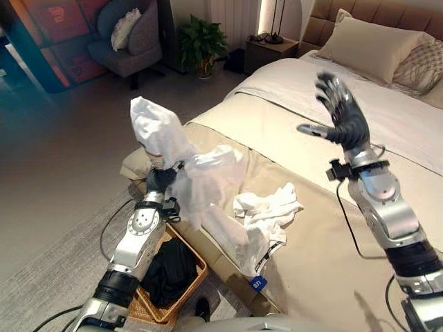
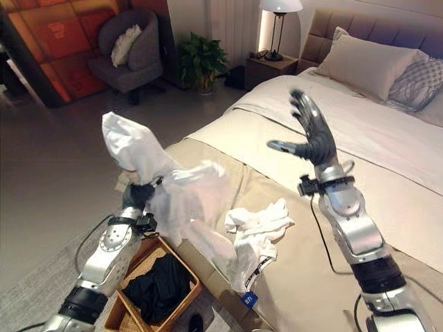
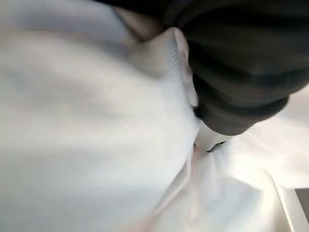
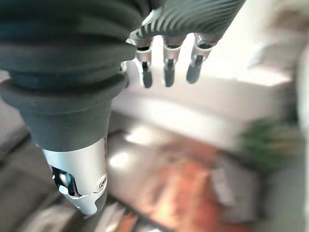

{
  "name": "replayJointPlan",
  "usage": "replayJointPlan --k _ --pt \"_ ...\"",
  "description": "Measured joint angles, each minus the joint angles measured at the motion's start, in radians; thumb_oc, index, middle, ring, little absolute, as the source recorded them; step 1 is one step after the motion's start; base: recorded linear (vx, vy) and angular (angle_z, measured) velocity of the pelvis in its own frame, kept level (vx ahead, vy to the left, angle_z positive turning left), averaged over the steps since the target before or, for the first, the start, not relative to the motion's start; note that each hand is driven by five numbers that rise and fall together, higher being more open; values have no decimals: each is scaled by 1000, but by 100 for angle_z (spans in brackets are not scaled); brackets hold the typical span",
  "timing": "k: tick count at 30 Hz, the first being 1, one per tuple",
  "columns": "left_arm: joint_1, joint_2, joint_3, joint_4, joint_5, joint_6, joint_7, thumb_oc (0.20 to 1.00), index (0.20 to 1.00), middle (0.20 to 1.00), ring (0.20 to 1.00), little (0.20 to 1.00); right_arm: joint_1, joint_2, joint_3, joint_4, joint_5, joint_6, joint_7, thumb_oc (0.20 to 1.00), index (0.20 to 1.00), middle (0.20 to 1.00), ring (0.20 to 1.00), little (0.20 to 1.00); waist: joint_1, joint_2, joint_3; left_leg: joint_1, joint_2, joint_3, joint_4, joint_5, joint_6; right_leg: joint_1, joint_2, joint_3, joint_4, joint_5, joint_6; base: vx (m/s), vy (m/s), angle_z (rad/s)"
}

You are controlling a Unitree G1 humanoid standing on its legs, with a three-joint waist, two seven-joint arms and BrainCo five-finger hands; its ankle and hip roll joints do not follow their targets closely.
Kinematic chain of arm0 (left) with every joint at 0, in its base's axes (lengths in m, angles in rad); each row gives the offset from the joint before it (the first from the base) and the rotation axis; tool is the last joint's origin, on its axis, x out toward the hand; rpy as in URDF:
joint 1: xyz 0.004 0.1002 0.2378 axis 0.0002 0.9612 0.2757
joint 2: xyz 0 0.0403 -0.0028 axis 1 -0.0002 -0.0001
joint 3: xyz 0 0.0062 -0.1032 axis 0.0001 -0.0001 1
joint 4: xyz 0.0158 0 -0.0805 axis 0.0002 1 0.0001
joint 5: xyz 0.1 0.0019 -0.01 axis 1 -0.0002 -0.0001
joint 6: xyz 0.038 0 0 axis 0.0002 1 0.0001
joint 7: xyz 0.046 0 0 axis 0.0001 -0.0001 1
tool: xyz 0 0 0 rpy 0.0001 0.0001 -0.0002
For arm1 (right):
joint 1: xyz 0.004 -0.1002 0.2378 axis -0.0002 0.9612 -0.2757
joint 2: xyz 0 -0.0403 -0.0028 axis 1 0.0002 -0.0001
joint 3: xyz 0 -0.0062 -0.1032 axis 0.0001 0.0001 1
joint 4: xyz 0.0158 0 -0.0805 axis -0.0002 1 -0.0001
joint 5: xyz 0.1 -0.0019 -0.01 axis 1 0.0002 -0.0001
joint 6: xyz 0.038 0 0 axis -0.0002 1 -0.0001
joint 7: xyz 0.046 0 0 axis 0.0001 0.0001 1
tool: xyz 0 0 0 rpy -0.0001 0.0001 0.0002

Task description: Pick up clothes into the bucket

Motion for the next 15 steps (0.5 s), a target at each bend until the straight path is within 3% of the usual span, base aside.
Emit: replayJointPlan --k 1,5,8,15 --pt "19 0 50 0 5 0 0 200 200 200 200 200 53 49 -53 30 -25 1 -5 1000 1000 1000 1000 1000 7 -7 1 3 -1 -6 0 -1 0 4 0 -3 -9 0 0 -4 7 8" --pt "60 7 162 1 28 -3 17 200 200 200 200 200 161 110 -124 101 -84 19 -24 1000 1000 1000 1000 1000 14 -14 6 -8 -5 -16 0 -4 0 6 0 -12 -24 2 1 -28 18 10" --pt "108 13 258 9 29 -4 30 200 200 200 200 200 246 179 -161 271 -117 28 -35 1000 1000 1000 1000 1000 17 -23 25 -19 -9 -30 1 -4 0 2 -4 -29 -26 2 1 -44 25 15" --pt "127 49 307 58 72 -20 75 200 200 200 200 200 279 223 -162 479 -134 19 -41 1000 1000 1000 1000 1000 23 -20 90 -107 -19 -42 43 -4 0 -65 -12 -38 -13 8 9 -101 27 4"
